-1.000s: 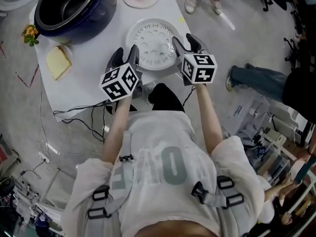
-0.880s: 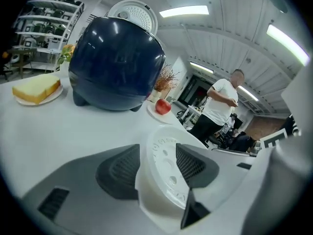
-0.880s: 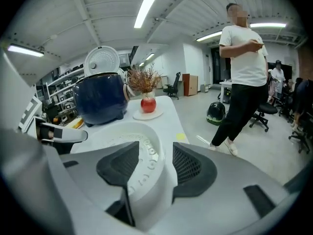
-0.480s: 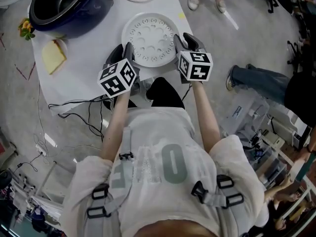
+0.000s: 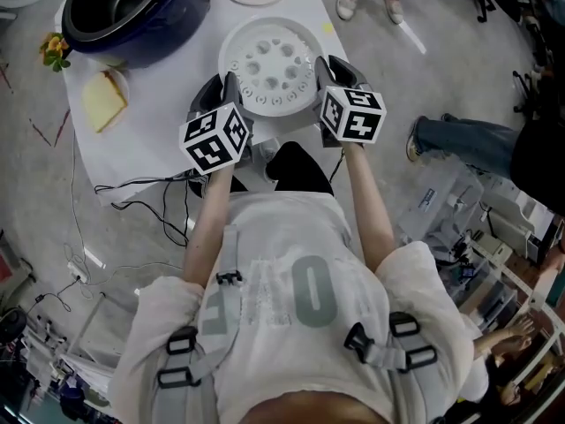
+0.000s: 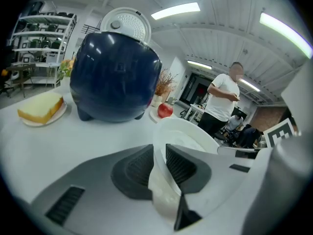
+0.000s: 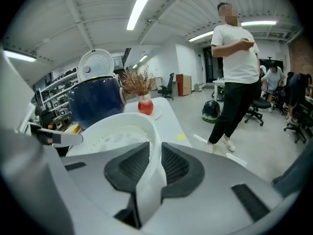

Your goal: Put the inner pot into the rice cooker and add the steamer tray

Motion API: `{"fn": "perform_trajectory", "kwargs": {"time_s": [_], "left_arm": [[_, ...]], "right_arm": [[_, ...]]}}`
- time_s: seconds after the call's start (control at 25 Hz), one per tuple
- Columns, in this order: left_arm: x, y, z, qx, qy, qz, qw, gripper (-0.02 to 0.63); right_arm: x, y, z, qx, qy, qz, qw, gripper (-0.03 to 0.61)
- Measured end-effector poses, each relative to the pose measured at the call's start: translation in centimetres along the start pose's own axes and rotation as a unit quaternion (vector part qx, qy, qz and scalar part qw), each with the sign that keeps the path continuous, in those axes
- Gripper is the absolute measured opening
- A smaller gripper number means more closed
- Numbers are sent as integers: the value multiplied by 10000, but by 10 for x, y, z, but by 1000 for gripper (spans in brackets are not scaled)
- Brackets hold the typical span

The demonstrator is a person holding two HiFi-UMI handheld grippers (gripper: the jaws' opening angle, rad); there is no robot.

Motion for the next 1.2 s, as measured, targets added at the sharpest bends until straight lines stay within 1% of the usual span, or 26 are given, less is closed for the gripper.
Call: {"fn": "perform_trajectory", "kwargs": {"time_s": [0.12, 0.28, 0.44, 0.64, 0.8, 0.92, 1.2], "left_arm": [[13, -5, -27, -195, -312, 131, 9992, 89], [36, -11, -75, -608, -749, 313, 9948, 89], [58, -10, -125, -927, -1221, 484, 9870, 89], [89, 6, -185, -1175, -1783, 612, 9750, 84], [108, 23, -222, -1349, -2153, 620, 9652, 84], [122, 35, -249, -1444, -2438, 555, 9574, 83], [146, 75, -297, -1688, -2773, 229, 9456, 83]], "right_arm": [[13, 11, -24, 99, -327, 129, 9993, 78], [33, 33, -62, 248, -721, 289, 9967, 80], [49, 58, -97, 181, -1172, 337, 9924, 81], [65, 102, -141, 208, -1764, 296, 9837, 83], [69, 137, -171, 282, -2131, 212, 9764, 84], [71, 160, -196, 343, -2417, 119, 9697, 83], [58, 217, -231, 500, -2623, -157, 9636, 86]]}}
Point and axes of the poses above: the fingertips, and each gripper's own axes: x backward along the fingers, y to its left, z out of its underside, the point moved 3 cm from there along x, backward along the fingers, and after that the axes turned 3 degrees about -x, right-handed, at the moved point
